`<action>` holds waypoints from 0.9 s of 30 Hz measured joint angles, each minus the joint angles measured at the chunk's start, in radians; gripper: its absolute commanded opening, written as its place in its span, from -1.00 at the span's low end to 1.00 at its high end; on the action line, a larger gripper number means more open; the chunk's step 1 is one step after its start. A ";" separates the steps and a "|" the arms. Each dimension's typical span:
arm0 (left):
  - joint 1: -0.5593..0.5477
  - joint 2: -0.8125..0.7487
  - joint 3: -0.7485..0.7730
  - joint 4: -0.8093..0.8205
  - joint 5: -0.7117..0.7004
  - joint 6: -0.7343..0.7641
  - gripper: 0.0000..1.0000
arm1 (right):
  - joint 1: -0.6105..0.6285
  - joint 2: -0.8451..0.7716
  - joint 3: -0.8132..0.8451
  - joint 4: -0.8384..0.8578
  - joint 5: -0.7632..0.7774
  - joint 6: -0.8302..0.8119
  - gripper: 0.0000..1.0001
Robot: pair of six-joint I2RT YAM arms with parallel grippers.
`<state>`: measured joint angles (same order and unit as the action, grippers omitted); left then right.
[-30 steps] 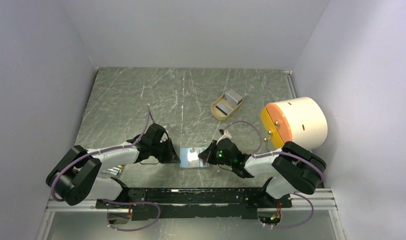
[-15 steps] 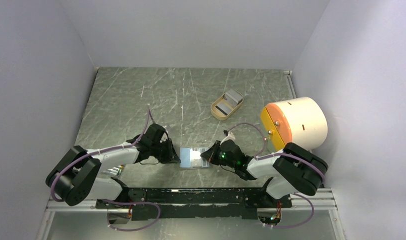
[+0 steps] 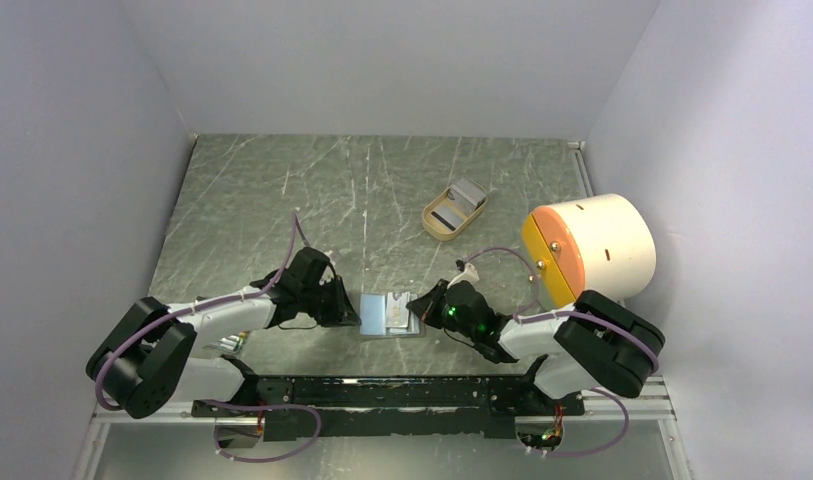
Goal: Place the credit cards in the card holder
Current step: Insert the credit card into the card holder.
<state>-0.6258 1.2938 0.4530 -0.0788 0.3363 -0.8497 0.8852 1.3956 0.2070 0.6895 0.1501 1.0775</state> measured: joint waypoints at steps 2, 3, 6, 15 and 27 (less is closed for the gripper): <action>0.000 0.000 -0.002 0.000 0.000 0.000 -0.70 | 0.000 0.000 0.000 0.000 0.004 0.000 -1.00; 0.000 0.000 -0.003 0.000 0.000 0.000 -0.70 | 0.000 0.000 0.000 0.000 0.004 0.000 -1.00; 0.000 0.000 -0.004 0.000 0.000 0.000 -0.70 | 0.000 0.003 0.000 0.005 0.004 -0.001 -1.00; -0.001 0.000 -0.004 0.000 0.000 0.000 -0.70 | 0.038 0.023 0.000 0.032 0.016 -0.009 -1.00; -0.002 0.000 -0.004 0.000 0.000 0.000 -0.70 | 0.059 0.055 0.000 0.069 0.033 -0.041 -1.00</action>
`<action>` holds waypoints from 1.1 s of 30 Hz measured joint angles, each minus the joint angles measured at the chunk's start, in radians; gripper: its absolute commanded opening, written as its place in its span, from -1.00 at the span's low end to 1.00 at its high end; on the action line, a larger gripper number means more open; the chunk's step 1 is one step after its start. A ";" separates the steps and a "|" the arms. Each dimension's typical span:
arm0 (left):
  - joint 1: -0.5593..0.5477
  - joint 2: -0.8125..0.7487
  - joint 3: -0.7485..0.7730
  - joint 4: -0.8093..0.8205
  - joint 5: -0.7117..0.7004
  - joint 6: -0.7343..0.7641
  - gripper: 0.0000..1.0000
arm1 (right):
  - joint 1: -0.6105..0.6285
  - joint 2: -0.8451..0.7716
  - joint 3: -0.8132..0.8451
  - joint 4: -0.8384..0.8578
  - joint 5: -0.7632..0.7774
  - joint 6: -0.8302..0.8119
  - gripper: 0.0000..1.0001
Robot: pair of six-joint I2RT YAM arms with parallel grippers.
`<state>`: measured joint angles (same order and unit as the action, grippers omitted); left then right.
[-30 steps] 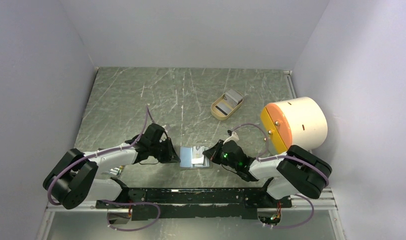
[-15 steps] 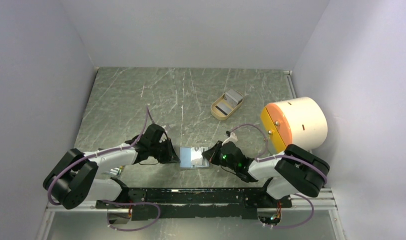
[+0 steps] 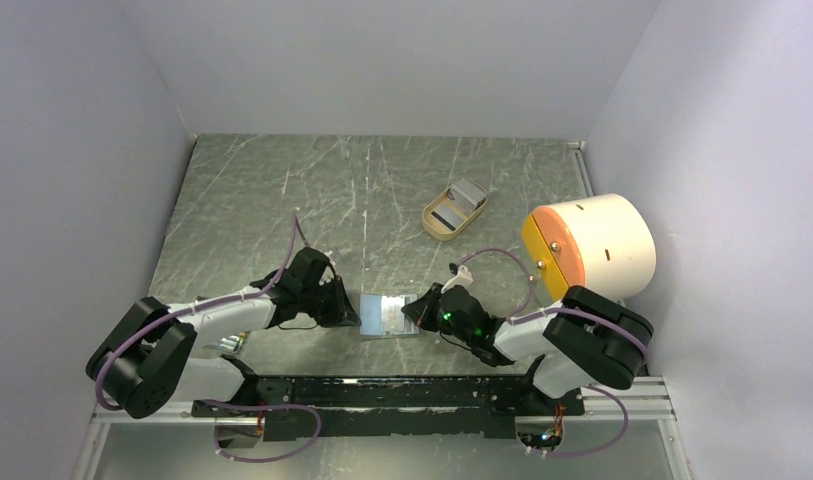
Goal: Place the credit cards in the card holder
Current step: Insert the credit card into the card holder.
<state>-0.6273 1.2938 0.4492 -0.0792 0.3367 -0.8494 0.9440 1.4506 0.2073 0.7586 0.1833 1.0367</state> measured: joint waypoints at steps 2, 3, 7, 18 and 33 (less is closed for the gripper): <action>0.000 0.000 0.000 0.000 0.000 0.000 -0.70 | 0.000 0.008 0.000 0.009 -0.002 0.010 -1.00; 0.000 0.000 0.000 0.000 0.000 0.000 -0.70 | 0.000 0.012 0.000 0.014 -0.003 0.015 -1.00; 0.000 0.000 0.000 0.000 0.000 0.000 -0.70 | 0.001 0.042 0.000 0.049 -0.018 0.040 -1.00; 0.000 0.002 0.000 0.000 0.000 0.000 -0.70 | 0.001 0.045 -0.003 0.070 -0.031 0.037 -1.00; 0.000 0.008 0.000 0.002 0.000 0.000 -0.71 | 0.003 0.043 -0.015 0.090 -0.039 -0.037 -1.00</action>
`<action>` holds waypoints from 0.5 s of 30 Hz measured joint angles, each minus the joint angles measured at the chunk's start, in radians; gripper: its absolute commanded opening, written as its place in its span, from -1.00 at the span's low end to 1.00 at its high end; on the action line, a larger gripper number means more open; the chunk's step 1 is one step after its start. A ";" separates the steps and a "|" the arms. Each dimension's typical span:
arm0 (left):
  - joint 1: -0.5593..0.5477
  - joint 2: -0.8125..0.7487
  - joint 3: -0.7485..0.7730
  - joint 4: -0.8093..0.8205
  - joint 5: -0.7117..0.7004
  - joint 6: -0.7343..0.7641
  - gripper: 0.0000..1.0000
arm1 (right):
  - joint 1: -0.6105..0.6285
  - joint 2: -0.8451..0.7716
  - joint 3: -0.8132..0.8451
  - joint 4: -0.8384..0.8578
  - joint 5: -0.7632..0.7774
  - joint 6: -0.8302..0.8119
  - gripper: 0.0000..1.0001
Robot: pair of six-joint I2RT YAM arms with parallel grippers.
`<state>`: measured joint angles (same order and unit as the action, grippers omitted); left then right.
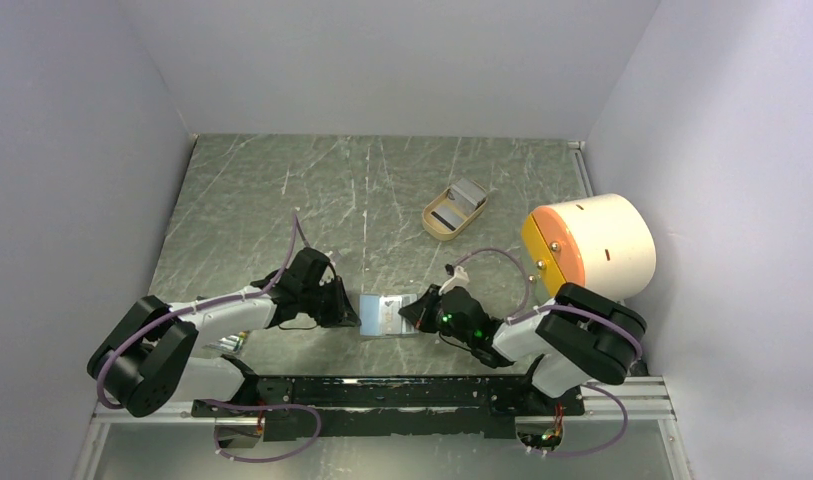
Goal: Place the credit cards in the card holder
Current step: Insert the credit card into the card holder.
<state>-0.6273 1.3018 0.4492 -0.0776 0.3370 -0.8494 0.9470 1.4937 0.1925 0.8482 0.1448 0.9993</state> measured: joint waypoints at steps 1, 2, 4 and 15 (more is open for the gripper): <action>0.000 0.000 0.000 0.000 0.000 0.000 -0.70 | 0.000 0.002 0.001 0.003 -0.008 -0.003 -1.00; 0.000 0.000 0.000 0.000 0.000 0.000 -0.70 | 0.000 0.002 0.001 0.005 -0.014 -0.006 -1.00; 0.000 0.000 0.000 0.000 0.000 0.000 -0.70 | 0.000 0.002 0.001 0.010 -0.024 -0.009 -1.00; 0.000 0.002 0.000 0.000 0.000 0.000 -0.71 | 0.000 0.111 0.034 0.104 -0.076 -0.008 -1.00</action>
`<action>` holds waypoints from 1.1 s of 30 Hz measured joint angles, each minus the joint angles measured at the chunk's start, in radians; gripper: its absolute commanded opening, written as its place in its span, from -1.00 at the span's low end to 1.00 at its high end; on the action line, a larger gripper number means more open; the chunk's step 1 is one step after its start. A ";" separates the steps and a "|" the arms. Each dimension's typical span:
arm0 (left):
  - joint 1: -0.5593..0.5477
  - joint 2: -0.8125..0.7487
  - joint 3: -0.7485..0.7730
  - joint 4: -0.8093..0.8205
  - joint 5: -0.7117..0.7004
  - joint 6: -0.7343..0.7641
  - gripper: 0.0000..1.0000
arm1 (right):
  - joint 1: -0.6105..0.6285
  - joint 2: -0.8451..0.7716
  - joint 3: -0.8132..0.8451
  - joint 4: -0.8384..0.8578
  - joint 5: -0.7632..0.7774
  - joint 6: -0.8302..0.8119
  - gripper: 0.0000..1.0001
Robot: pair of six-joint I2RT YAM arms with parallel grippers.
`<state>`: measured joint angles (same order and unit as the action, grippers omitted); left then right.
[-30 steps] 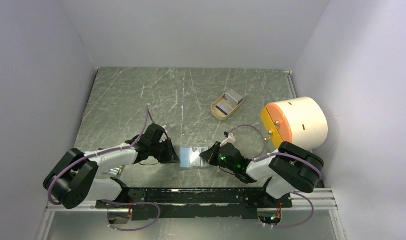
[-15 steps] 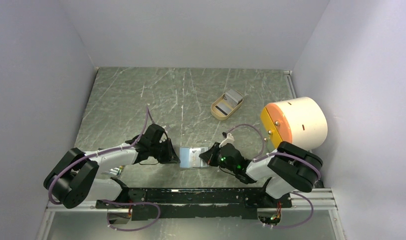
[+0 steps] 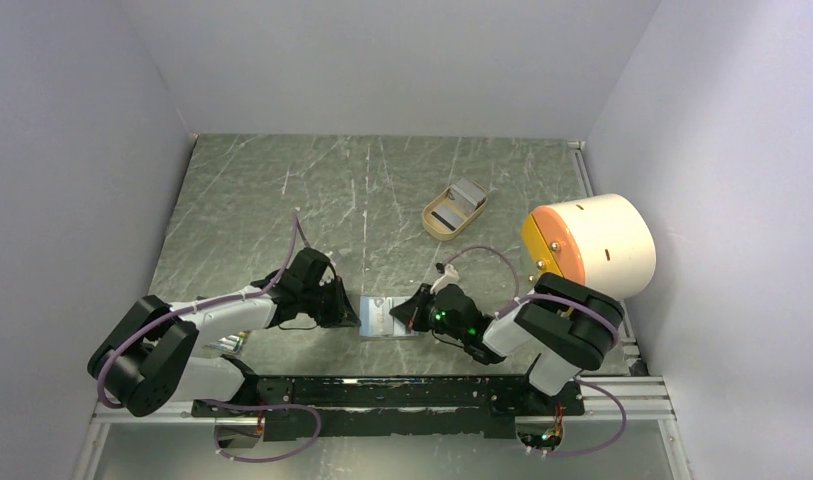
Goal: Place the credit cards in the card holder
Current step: Insert the credit card into the card holder.
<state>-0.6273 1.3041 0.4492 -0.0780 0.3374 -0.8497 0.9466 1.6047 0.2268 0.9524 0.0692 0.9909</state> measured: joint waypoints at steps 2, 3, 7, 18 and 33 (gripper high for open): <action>0.000 0.000 0.000 0.000 0.000 0.000 -0.71 | 0.000 0.021 0.012 0.013 -0.014 0.003 -0.83; 0.000 0.000 0.000 -0.001 0.000 0.000 -0.70 | 0.000 0.028 0.017 0.016 -0.019 0.006 -0.75; -0.002 0.000 0.000 -0.001 0.000 0.000 -0.70 | 0.000 0.029 0.031 -0.001 -0.029 0.018 -0.48; -0.003 -0.021 -0.002 0.058 0.062 -0.003 -0.62 | 0.003 -0.081 0.069 -0.195 -0.035 -0.003 -0.39; -0.003 -0.025 -0.005 0.108 0.103 -0.004 -0.62 | 0.003 -0.092 0.087 -0.243 -0.050 -0.005 -0.25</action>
<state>-0.6300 1.2793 0.4438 0.0296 0.4400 -0.8536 0.9497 1.5131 0.3141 0.7094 0.0196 0.9859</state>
